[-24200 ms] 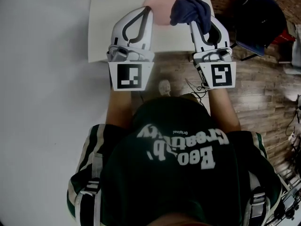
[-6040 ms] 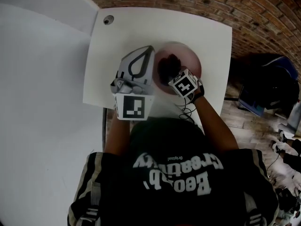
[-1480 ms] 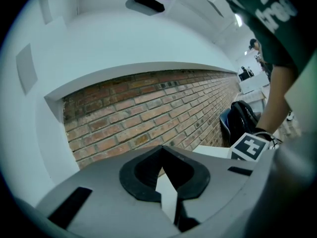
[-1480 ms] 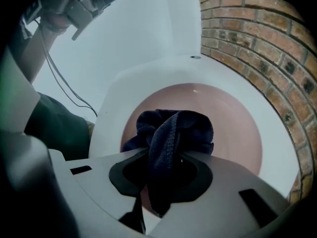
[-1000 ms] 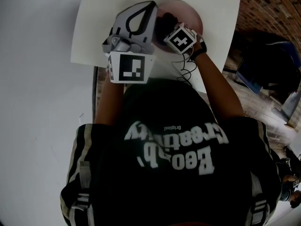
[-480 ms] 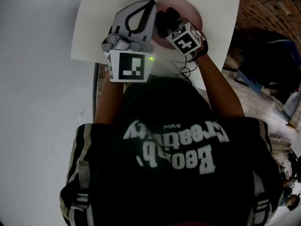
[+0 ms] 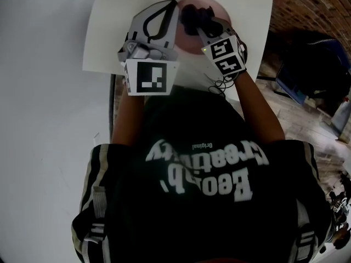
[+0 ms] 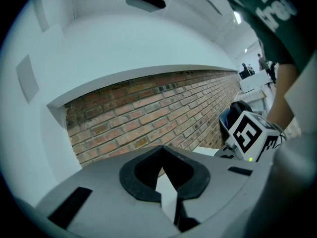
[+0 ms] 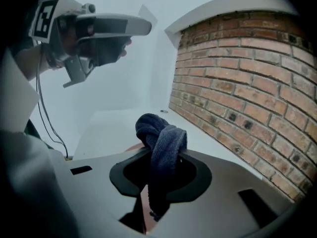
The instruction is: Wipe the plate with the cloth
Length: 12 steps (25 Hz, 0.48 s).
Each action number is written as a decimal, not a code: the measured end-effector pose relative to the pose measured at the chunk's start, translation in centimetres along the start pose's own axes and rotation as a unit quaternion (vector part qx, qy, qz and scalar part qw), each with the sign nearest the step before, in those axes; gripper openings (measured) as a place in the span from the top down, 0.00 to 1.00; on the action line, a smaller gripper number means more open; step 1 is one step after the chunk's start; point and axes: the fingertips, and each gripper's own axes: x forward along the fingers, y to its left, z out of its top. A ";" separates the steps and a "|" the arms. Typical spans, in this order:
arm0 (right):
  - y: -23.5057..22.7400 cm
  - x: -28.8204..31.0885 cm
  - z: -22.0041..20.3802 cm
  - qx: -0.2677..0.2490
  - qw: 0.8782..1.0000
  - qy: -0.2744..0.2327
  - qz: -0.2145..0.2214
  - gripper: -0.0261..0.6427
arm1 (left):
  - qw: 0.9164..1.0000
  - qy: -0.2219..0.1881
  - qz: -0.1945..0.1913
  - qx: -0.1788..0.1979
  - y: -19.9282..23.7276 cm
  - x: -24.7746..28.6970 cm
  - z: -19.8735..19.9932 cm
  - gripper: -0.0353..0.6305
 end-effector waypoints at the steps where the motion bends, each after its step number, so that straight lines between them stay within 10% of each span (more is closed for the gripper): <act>1: -0.3 -0.5 0.5 0.004 1.000 -0.010 -0.007 0.86 | 1.000 -0.002 -0.002 -0.002 0.1 0.2 0.1 0.95; 12: -3.4 -6.0 6.9 0.014 0.984 -0.118 -0.134 0.86 | 0.998 -0.044 -0.051 -0.006 1.6 2.7 1.1 0.95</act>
